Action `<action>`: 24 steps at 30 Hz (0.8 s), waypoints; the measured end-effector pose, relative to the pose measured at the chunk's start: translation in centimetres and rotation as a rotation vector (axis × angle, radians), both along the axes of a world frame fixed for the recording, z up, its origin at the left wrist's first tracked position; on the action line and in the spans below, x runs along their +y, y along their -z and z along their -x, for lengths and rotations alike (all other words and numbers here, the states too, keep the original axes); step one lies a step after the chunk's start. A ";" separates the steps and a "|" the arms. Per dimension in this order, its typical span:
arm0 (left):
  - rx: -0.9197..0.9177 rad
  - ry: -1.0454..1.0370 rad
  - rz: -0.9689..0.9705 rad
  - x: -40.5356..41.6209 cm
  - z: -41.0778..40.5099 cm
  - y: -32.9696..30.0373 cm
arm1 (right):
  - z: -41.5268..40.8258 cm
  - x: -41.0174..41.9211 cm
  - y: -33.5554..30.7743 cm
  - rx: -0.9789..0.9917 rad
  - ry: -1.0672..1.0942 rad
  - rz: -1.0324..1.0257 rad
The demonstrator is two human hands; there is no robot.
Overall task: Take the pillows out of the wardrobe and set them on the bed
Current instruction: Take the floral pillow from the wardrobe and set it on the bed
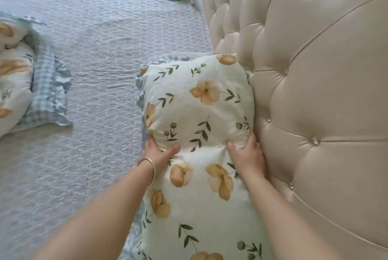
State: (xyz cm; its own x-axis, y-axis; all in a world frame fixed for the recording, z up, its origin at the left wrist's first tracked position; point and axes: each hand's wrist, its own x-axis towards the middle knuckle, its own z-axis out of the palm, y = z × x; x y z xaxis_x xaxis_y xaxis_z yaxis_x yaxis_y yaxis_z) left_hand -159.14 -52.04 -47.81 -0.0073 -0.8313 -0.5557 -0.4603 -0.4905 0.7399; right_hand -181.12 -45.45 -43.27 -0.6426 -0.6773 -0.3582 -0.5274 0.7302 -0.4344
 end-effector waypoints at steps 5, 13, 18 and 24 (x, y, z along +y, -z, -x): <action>-0.051 -0.007 0.028 -0.4 0.1 2.9 | 0.3 -1.7 2.2 0.124 0.019 -0.012; -0.237 0.078 0.044 1.8 -0.1 0.9 | -0.4 0.0 0.9 0.178 0.007 0.015; -0.268 0.271 0.036 5.3 -1.9 -1.4 | -2.1 4.0 -0.4 0.232 0.026 -0.059; -0.211 0.364 -0.018 9.0 -4.5 -5.2 | -7.4 8.8 -3.1 0.330 -0.109 -0.125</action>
State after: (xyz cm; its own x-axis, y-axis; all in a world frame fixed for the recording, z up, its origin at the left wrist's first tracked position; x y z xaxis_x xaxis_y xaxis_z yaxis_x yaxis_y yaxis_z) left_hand -154.62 -43.07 -42.57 -0.1829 -0.7856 -0.5911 -0.7465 -0.2802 0.6035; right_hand -173.67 -36.63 -40.19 -0.6643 -0.7119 -0.2278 -0.7016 0.6990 -0.1385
